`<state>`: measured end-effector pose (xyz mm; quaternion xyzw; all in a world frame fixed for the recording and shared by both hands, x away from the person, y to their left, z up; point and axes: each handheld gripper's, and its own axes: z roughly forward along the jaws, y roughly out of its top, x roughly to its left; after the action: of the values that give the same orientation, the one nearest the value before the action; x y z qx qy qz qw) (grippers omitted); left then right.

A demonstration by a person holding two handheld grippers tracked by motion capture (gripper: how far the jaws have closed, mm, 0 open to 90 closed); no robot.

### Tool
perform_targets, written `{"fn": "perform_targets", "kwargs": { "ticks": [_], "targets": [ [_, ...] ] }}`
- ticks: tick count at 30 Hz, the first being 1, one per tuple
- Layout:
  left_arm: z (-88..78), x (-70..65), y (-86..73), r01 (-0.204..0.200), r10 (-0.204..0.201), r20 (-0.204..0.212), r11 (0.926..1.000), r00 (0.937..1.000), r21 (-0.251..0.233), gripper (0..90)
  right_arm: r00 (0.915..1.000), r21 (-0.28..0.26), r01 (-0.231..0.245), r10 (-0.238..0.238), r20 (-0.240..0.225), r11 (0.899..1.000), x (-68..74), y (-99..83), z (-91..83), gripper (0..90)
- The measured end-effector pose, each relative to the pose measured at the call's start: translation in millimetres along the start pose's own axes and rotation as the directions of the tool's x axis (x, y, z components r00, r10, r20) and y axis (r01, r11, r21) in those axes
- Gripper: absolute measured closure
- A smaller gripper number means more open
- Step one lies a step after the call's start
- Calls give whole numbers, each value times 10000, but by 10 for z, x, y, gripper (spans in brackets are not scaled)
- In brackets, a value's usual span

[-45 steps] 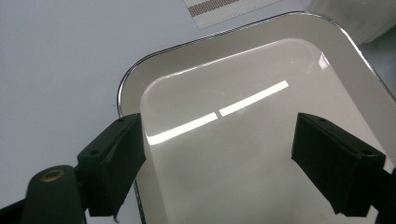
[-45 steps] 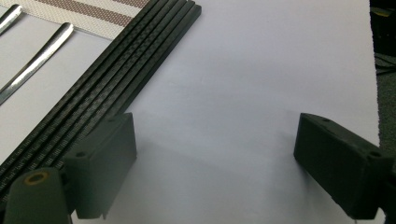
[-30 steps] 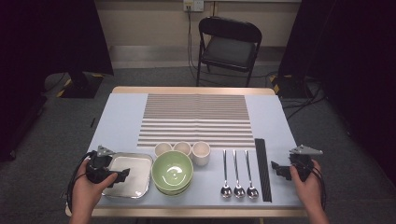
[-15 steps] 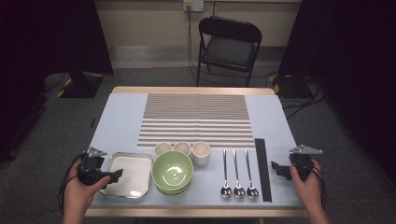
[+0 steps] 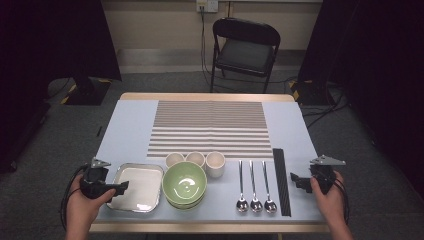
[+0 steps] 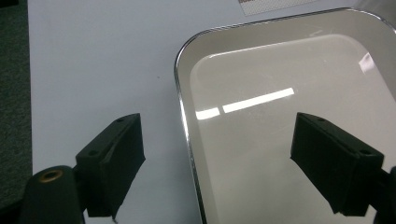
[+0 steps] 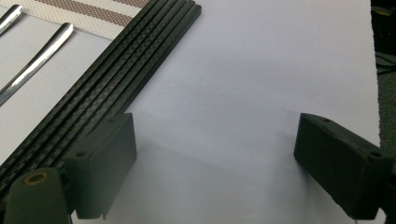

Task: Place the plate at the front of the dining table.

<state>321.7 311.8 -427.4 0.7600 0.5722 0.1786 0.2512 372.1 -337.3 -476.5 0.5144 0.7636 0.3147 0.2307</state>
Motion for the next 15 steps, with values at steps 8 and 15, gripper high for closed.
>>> {"fn": "perform_targets", "kwargs": {
  "ticks": [8, 15],
  "targets": [
    [7, 51, -25, 165, -163, -104, 9997, 9998, 162, 172, 10000, 12, -30, 30, -9, 10000, 0, 1, 1, 121],
    [5, 92, -44, 337, -335, -135, 9993, 9993, 168, 172, 10000, 3, -15, 15, -9, 10000, -1, 2, 2, 121]
  ]
}}
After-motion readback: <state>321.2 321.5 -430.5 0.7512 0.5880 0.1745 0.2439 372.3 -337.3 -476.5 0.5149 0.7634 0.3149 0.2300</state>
